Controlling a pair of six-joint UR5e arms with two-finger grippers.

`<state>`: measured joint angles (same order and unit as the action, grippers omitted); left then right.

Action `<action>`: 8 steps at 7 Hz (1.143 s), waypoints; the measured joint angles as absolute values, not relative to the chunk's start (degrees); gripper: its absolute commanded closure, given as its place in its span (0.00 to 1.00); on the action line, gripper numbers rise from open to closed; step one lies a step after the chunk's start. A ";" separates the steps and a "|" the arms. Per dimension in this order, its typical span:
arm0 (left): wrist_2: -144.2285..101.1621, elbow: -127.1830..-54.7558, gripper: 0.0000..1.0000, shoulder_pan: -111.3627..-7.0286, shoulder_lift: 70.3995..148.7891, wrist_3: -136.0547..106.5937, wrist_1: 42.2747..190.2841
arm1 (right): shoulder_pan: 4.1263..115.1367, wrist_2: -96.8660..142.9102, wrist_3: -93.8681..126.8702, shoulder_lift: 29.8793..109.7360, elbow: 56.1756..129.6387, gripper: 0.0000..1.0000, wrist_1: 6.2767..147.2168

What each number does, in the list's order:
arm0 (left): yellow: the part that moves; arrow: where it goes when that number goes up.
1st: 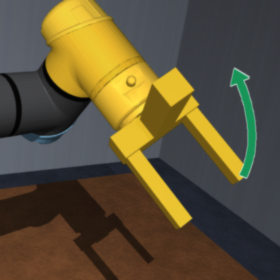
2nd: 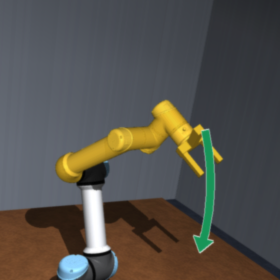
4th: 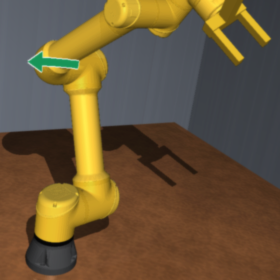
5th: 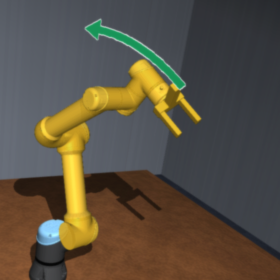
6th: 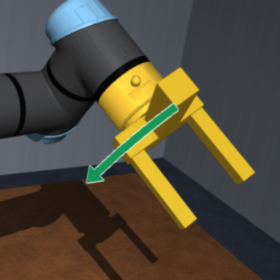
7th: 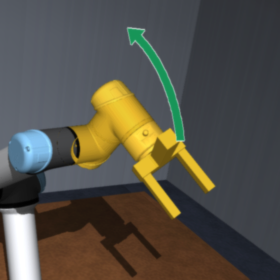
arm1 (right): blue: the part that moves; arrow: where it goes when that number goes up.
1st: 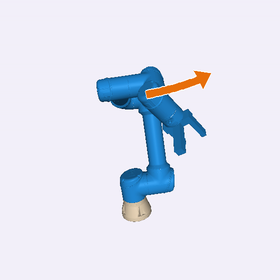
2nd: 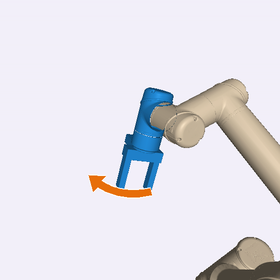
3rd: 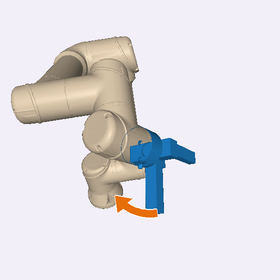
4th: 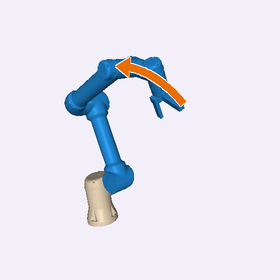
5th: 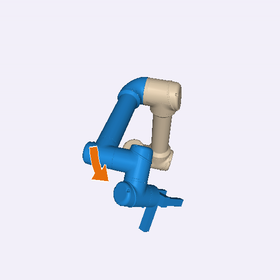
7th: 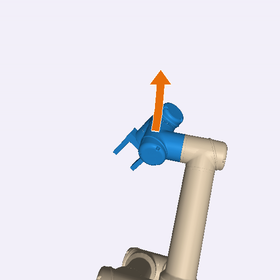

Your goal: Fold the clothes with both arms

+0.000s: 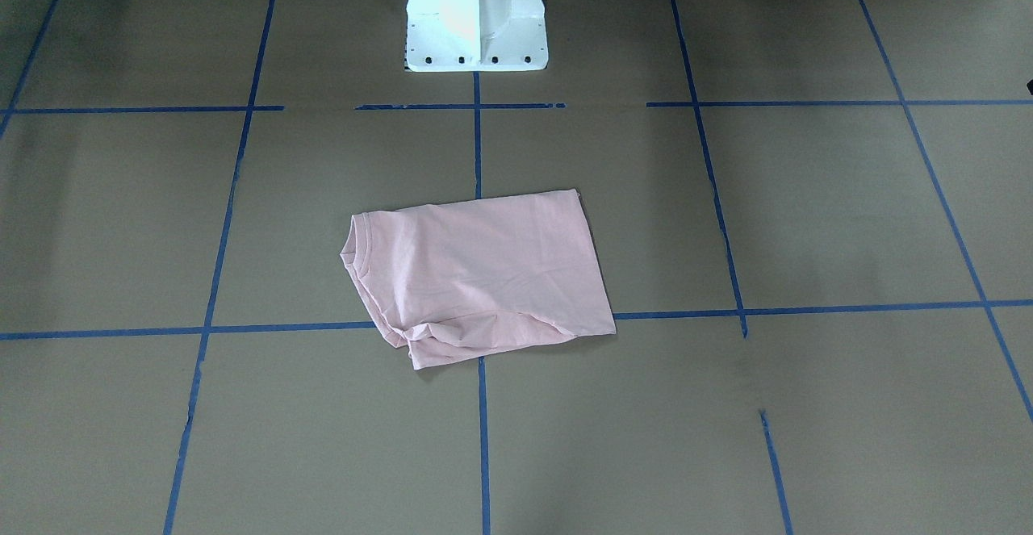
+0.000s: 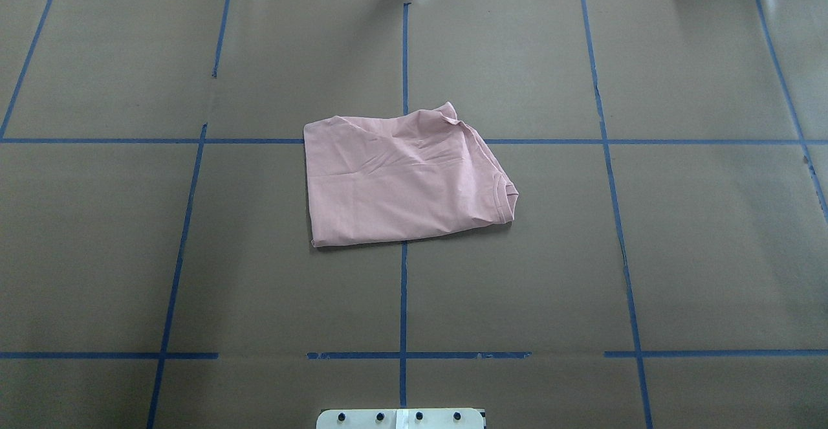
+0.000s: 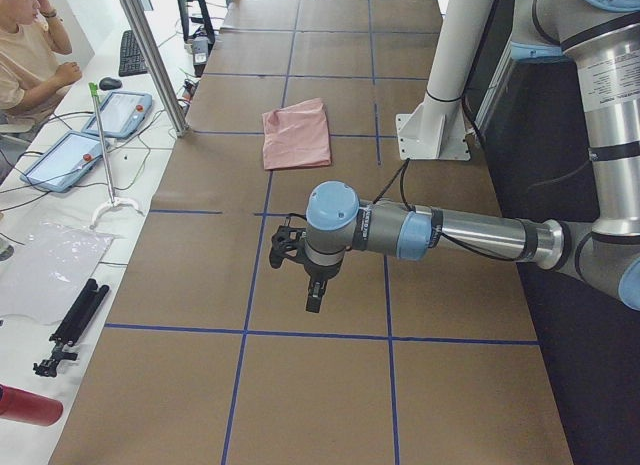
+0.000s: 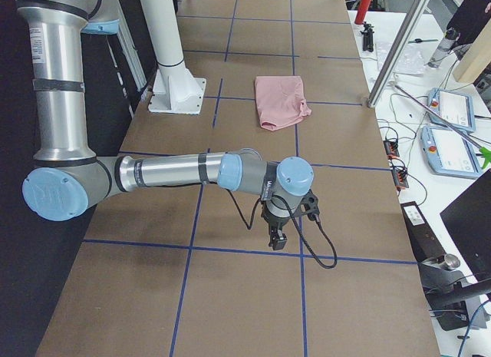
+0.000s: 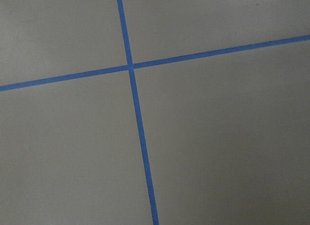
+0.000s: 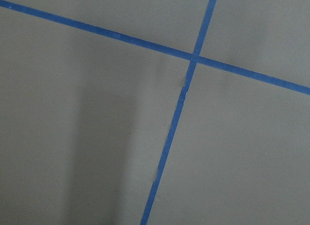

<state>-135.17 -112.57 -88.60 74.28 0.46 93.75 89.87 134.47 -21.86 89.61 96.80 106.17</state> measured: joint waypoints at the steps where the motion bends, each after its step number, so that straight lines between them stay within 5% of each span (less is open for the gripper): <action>1: -135.19 -112.54 0.00 -88.53 74.21 0.51 93.16 | 89.79 134.49 -21.88 89.77 96.78 0.00 106.17; 8: -134.87 -107.68 0.00 -88.36 76.87 0.44 87.35 | 89.39 135.37 -22.10 90.74 96.79 0.00 105.46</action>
